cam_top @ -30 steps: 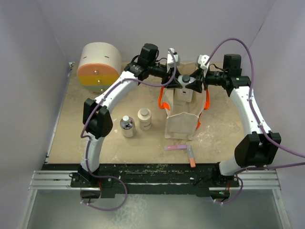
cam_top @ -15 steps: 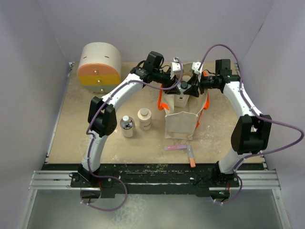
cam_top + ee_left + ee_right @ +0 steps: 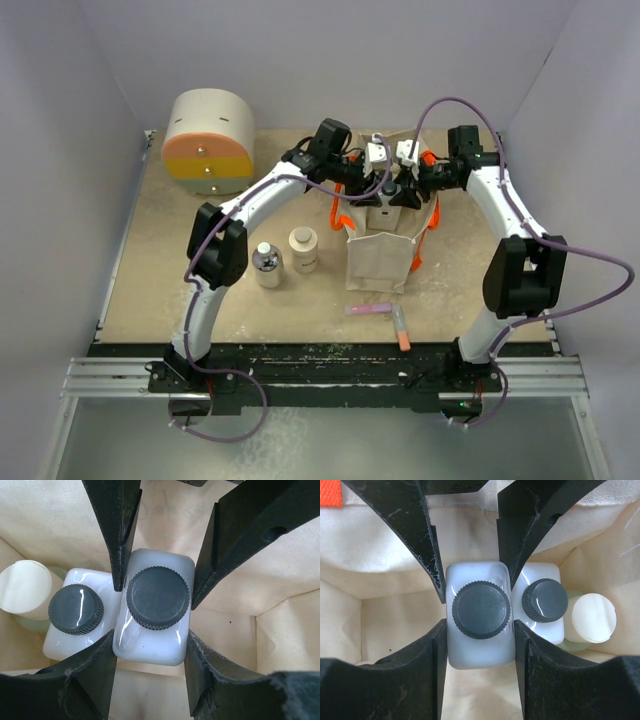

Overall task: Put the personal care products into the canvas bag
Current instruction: Place the care product in the canvas bag.

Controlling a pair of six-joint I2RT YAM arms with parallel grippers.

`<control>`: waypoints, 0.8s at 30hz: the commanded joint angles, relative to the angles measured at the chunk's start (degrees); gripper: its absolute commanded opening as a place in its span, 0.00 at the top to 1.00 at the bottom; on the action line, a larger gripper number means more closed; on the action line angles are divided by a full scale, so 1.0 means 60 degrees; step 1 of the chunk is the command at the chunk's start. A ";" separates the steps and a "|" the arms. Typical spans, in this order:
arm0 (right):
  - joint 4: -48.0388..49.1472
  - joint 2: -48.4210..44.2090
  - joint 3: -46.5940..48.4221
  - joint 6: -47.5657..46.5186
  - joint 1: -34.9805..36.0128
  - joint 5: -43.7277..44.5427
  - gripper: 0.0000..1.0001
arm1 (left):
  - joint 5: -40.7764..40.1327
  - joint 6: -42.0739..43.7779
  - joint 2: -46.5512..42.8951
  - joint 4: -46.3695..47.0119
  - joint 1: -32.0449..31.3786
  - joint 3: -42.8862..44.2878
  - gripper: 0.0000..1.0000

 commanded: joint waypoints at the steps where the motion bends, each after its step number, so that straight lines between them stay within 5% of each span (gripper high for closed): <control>1: -0.0087 0.0053 0.0628 -0.1384 0.0063 0.0231 0.98 | 0.0124 0.0040 -0.0659 0.0837 -0.0100 0.0163 0.68; 9: 0.0531 0.0367 0.0356 -0.1392 0.0062 0.0108 0.98 | -0.0103 0.0176 -0.0788 0.0751 -0.0096 0.0074 0.53; 24: 0.0398 0.0605 0.0121 -0.1895 0.0063 0.0217 0.95 | -0.0016 0.0515 -0.1155 0.0358 -0.0100 0.0171 0.01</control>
